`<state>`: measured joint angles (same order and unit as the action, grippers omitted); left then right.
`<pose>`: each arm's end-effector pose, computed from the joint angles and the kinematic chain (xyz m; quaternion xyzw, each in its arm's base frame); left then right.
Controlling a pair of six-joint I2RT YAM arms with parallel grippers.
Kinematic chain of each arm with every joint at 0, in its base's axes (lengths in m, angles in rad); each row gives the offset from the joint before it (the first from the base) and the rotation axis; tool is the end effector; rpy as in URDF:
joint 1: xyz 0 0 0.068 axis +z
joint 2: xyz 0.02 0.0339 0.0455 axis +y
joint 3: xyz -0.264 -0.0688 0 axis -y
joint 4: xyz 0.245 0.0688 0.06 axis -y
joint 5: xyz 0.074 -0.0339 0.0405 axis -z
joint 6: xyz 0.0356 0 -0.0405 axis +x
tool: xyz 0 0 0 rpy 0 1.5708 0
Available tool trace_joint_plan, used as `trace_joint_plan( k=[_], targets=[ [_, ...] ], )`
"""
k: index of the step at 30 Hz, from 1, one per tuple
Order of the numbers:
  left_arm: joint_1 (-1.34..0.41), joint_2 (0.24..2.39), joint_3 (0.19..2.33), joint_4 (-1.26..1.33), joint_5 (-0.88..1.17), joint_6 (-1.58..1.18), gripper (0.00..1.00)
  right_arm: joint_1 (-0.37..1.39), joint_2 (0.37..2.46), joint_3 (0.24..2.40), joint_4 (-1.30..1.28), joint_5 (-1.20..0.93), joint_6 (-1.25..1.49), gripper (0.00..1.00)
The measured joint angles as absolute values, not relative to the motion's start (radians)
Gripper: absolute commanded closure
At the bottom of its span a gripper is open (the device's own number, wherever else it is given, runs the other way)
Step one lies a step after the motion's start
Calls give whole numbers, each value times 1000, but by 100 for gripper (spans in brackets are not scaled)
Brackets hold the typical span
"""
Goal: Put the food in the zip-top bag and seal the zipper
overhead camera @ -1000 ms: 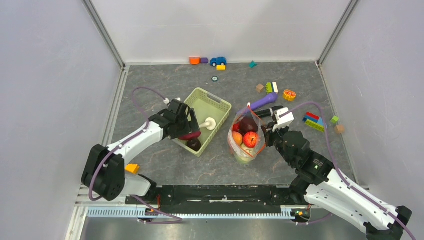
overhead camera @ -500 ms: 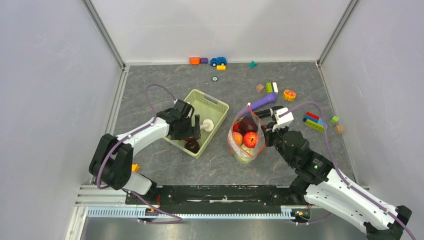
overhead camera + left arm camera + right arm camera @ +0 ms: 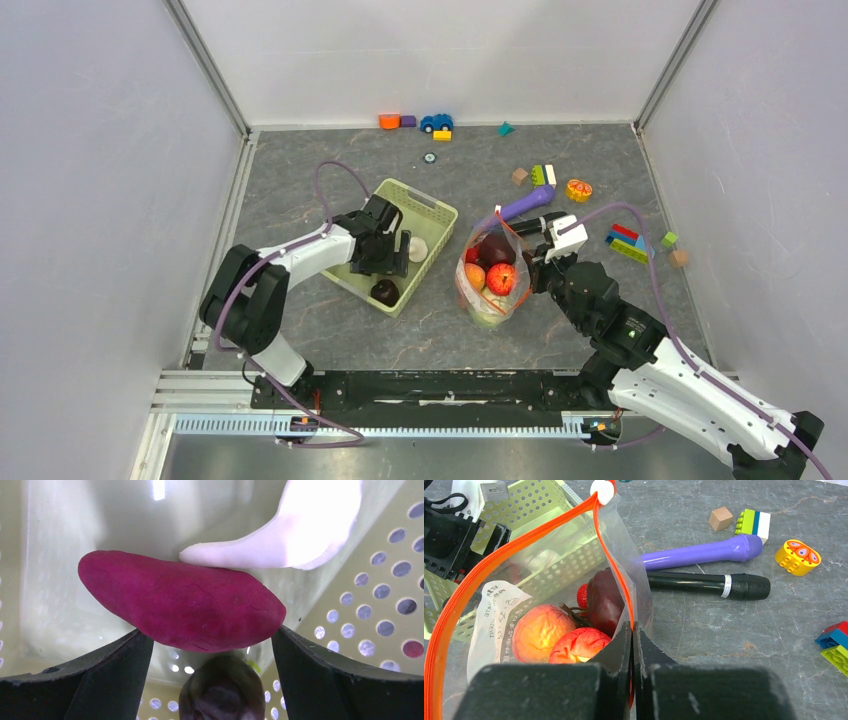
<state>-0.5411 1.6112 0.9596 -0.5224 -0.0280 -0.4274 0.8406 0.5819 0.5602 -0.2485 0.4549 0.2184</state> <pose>0.2613 -0.1558 0.1753 0.0529 0.9789 -0.0796 0.1808 0.1103 0.0997 0.2850 -0.1074 0.7800 0.1430 0.5997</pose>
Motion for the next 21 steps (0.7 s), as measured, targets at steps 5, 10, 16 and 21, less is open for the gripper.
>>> trace_joint_plan(
  k=[5,10,16,21],
  targets=[
    [-541,1631,970,-519,-75,-446,4,841,582,560,-249,456,219,98],
    [-541,1598,923,-406,-75,-560,2,841,577,560,-249,456,218,98],
    [-541,1520,840,-287,-75,-723,0,841,571,560,-249,456,218,98],
    [-541,1519,830,-233,-104,-841,0,841,566,560,-249,456,219,98]
  ],
)
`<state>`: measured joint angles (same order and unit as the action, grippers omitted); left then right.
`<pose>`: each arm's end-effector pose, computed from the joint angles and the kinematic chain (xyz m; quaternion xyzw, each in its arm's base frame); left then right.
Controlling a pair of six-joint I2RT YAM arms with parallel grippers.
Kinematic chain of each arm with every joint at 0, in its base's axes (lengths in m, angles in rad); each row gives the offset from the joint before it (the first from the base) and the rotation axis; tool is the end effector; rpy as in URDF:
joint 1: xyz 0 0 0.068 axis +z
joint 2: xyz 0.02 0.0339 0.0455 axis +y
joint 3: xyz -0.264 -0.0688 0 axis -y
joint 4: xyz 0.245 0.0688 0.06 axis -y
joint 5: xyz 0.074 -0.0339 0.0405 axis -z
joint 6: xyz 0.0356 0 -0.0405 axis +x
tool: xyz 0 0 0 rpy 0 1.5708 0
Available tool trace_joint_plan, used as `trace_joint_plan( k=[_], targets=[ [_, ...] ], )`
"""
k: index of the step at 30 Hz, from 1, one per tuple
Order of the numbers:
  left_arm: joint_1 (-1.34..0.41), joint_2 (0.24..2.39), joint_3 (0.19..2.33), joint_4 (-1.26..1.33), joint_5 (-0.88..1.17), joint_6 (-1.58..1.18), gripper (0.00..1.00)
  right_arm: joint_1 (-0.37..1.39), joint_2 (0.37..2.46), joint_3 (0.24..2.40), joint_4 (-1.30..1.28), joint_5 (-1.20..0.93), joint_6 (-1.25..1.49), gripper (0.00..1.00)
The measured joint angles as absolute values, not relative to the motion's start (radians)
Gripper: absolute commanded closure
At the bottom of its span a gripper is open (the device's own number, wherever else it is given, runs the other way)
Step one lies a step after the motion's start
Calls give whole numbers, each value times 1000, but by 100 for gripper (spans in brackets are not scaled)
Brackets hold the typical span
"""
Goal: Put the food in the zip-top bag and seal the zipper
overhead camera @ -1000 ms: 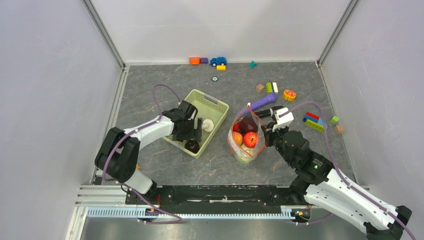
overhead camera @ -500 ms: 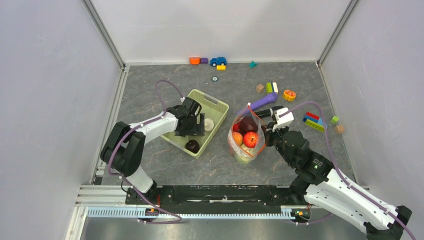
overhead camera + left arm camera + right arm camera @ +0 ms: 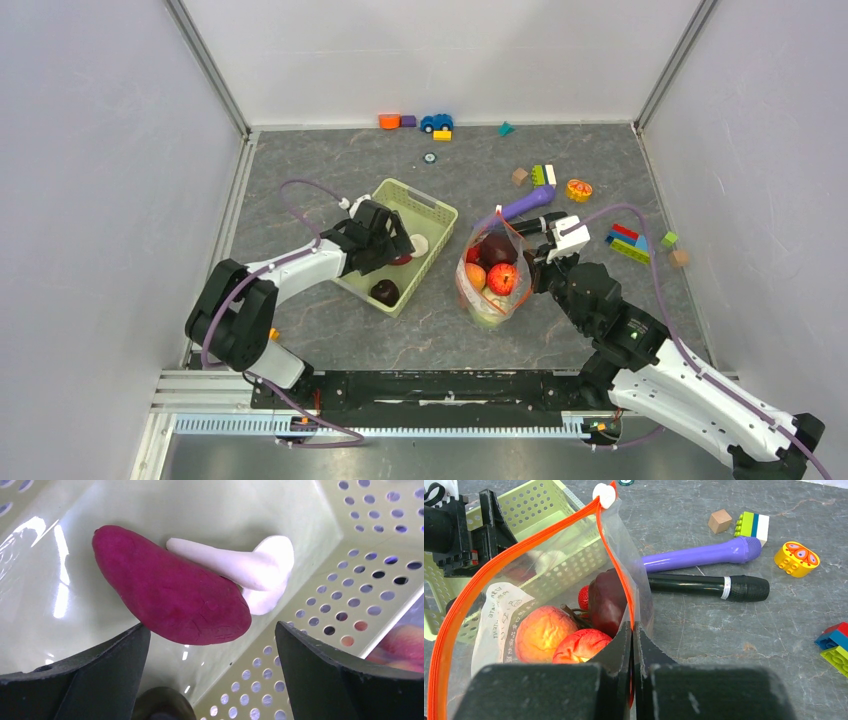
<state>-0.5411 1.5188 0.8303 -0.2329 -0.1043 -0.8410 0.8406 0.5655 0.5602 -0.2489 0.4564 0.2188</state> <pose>0.2588 -0.1512 0.1807 -0.1578 0.9334 -0.1650 0.2770 0.1084 0.0975 0.2870 -0.1040 0.7759 0.1467 0.6047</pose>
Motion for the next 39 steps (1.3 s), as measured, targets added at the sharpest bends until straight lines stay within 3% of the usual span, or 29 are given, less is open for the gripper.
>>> trace_joint_plan(
  k=[11,13,21,29,39],
  targets=[
    [-541,1533,810,-177,-260,-1054,2,841,564,560,-249,456,218,98],
    [-541,1551,811,-174,-278,-1072,8,841,564,560,-249,456,219,98],
    [-541,1613,852,-181,-307,-1088,47,841,564,558,-249,456,218,98],
    [-541,1578,842,-194,-325,-1085,75,841,564,558,-249,456,219,98],
    [-588,1256,776,-197,-388,-1018,82,841,557,558,-249,456,219,98]
  ],
)
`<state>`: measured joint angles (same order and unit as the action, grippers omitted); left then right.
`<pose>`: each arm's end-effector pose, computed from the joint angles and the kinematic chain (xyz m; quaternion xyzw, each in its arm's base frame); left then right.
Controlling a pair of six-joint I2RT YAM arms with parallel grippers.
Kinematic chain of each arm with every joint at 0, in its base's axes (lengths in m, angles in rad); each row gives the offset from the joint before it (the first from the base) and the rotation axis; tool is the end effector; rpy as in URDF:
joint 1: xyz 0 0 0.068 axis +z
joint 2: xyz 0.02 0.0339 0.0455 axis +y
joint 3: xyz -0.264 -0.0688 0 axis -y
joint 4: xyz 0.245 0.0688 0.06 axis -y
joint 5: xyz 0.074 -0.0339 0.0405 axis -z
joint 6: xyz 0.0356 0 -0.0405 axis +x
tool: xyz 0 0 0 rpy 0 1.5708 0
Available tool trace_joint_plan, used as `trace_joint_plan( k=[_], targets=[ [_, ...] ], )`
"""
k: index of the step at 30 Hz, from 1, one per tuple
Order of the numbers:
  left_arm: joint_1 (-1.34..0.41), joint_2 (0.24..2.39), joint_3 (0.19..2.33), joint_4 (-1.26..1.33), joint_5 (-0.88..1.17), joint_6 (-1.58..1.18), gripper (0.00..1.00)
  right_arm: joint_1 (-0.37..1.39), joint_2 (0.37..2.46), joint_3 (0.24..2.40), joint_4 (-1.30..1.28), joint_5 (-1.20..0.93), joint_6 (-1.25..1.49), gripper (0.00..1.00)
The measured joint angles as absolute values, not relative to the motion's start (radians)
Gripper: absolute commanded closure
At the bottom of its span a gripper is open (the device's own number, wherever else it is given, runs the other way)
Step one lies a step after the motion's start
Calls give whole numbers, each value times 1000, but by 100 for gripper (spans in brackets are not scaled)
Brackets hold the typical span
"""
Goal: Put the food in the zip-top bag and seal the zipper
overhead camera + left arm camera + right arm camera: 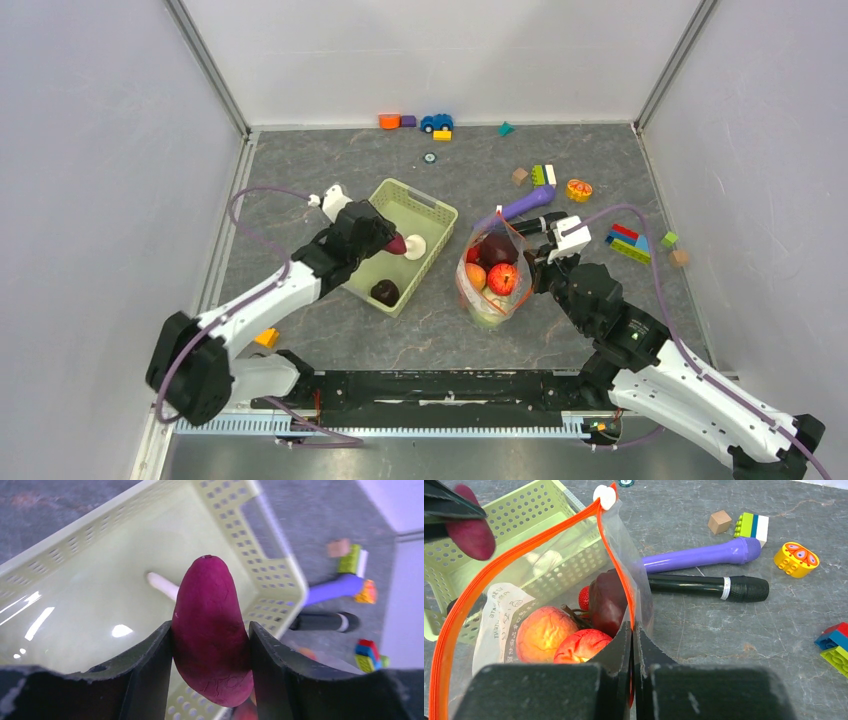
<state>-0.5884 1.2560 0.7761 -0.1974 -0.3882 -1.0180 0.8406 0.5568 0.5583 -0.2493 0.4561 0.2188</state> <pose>0.2293 -0.1368 0.2376 -0.2700 0.8468 -0.1843 0.4195 0.1074 0.0965 0.2874 -0.1029 0.7743 0.1484 0.6065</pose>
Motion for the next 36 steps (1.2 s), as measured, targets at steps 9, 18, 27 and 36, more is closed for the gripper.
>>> trace_joint_plan(
  k=[9,18,27,36],
  targets=[
    [-672,975,774,-128,-402,-852,82,841,551,558,-249,460,219,98],
    [-720,985,785,125,51,-656,78,841,552,558,-249,472,219,98],
    [-857,1207,971,182,352,-535,79,841,564,558,-249,472,219,98],
    [-977,1397,1078,123,338,-464,70,841,546,558,-249,474,219,98]
  ],
)
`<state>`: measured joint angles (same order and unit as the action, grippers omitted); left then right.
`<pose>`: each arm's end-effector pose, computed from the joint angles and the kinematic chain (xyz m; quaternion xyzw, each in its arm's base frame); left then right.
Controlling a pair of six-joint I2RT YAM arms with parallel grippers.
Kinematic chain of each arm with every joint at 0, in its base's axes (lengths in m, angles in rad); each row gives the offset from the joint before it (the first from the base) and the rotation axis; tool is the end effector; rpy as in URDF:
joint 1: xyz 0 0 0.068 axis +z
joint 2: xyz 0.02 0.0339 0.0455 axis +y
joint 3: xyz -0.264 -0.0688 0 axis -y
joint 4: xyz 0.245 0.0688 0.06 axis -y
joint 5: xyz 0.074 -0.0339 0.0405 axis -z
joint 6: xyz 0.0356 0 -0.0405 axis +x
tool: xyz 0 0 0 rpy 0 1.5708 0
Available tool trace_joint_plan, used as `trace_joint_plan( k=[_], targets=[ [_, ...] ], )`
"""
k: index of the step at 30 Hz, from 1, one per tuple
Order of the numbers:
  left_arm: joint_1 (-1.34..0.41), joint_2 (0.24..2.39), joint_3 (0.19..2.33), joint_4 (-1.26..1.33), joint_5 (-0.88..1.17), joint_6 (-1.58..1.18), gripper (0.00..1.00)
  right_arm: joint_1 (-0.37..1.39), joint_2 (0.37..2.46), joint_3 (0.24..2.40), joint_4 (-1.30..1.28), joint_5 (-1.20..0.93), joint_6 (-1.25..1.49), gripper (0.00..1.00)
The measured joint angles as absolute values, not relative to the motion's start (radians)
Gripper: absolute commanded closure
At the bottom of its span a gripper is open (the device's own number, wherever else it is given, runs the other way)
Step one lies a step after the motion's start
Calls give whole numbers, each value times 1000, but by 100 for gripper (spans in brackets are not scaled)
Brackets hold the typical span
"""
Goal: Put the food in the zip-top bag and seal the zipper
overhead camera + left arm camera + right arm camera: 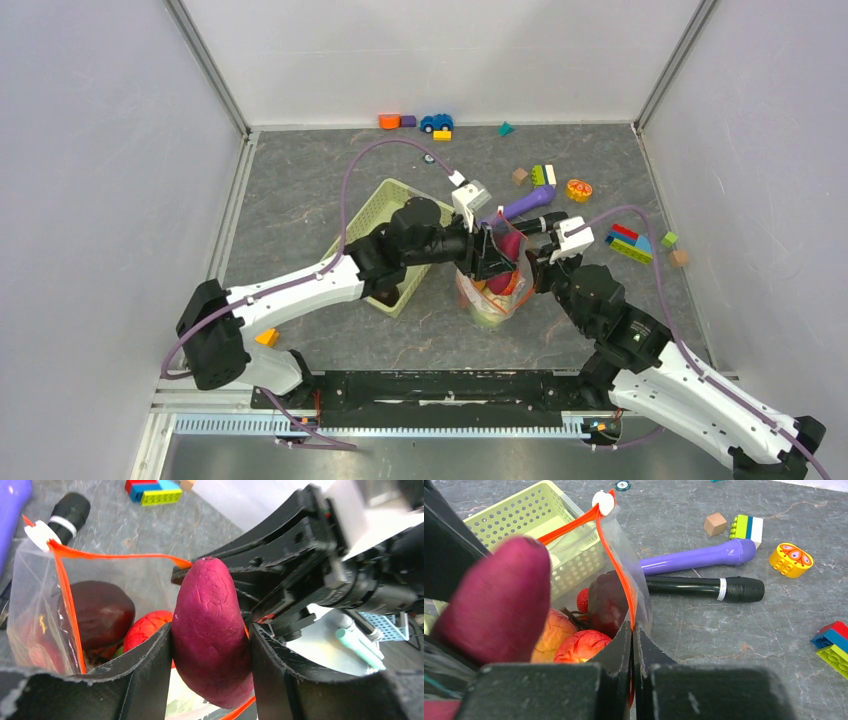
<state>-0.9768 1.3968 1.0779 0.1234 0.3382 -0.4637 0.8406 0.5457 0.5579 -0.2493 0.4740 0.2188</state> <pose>0.1756 -0.2812 0.3328 0.2966 0.7097 -0.5104 0.3845 0.1064 0.0944 0.2887 -0.0954 0.7716 0.1446 0.6120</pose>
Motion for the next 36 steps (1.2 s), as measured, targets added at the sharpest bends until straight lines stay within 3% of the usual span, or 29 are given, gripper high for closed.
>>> trace_joint_plan(
  k=[6,17,22,24,26,36],
  targets=[
    [-1008,1428,1102,26,215,-424,59,841,536,550,-248,473,219,98],
    [-1021,1498,1215,-187,-2,-379,53,841,494,528,-233,472,219,98],
    [-1028,1556,1290,-296,-90,-373,41,841,485,524,-219,471,218,98],
    [-1031,1566,1304,-326,-116,-372,29,841,479,519,-212,467,218,98],
    [-1034,1575,1319,-352,-132,-368,1,841,474,513,-204,460,217,98],
    [-1037,1576,1332,-364,-43,-338,0,841,452,499,-188,438,211,98]
  ],
)
